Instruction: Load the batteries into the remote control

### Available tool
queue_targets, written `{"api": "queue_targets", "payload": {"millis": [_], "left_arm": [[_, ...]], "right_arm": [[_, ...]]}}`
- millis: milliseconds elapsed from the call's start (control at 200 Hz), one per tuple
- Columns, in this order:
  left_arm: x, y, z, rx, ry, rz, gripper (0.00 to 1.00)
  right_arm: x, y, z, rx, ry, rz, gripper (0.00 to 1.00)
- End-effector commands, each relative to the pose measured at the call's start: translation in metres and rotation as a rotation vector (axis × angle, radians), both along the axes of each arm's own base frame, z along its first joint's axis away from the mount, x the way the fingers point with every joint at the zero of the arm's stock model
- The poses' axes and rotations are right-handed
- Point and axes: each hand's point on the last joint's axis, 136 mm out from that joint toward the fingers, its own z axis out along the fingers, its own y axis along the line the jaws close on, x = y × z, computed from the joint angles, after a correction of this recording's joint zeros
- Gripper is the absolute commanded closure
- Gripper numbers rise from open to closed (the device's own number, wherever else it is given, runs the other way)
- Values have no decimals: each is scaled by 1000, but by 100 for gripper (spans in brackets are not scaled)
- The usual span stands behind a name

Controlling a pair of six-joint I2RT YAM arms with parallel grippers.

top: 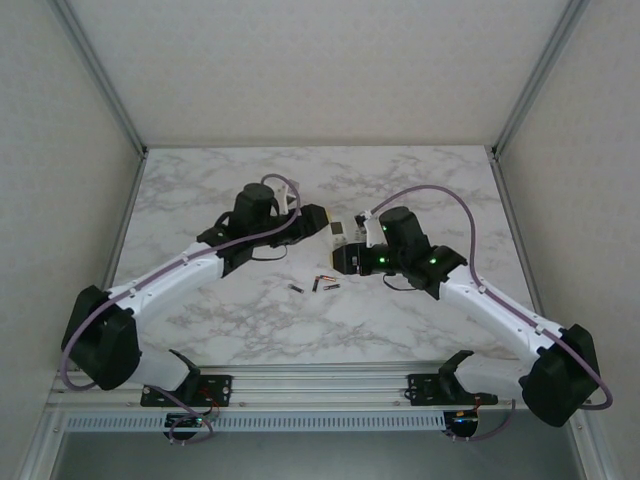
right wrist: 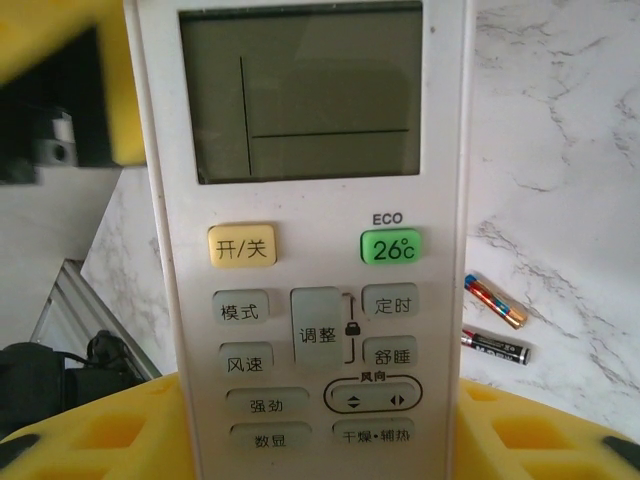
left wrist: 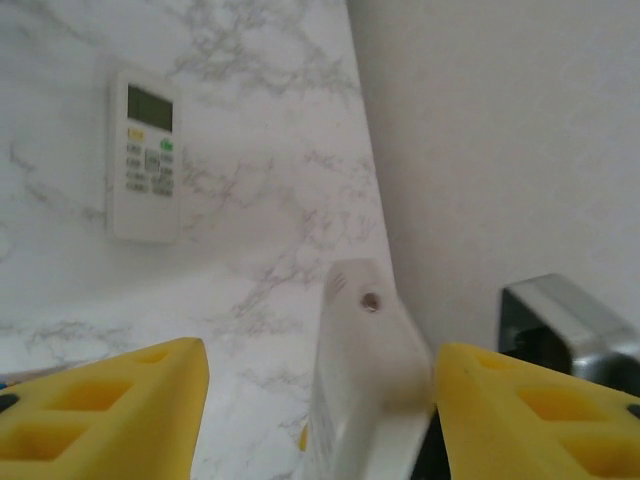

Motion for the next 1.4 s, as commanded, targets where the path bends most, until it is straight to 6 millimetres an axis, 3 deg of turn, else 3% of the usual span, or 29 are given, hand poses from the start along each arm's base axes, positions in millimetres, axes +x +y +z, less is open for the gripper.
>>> {"api": "queue_targets", "payload": {"millis": [0,265,345,426,636,806,921,1056,1392], "left_arm": [[-11,-20,17,-59,-11,-91,46],[-7,-19,-3,-42,48,-56,81],[-1,-10,-10,7,54,-8,87],[5,1,-18,29,89,48,91],[18,30,-32,90,190,249,99],[23,44,-32,82,246,342,99],[25,50,-33,84,272,370,99],[23,53,-33,81,289,382,99],[21,49,-27,21,313,376,97]], "right_arm": [[-5,13,18,17,-52,74,56],[-10,24,19,-16,-102,132,55],[-1,14,16,-91,-146,92,42],[-3,13,17,-170,-210,115,22],[12,10,31,-370,-642,95,19],[9,35,24,-489,-1025,151,24],[15,44,16,-559,-1149,155,30],[27,47,8,-646,-1194,138,44],[28,63,-16,-626,-1137,188,74]]}}
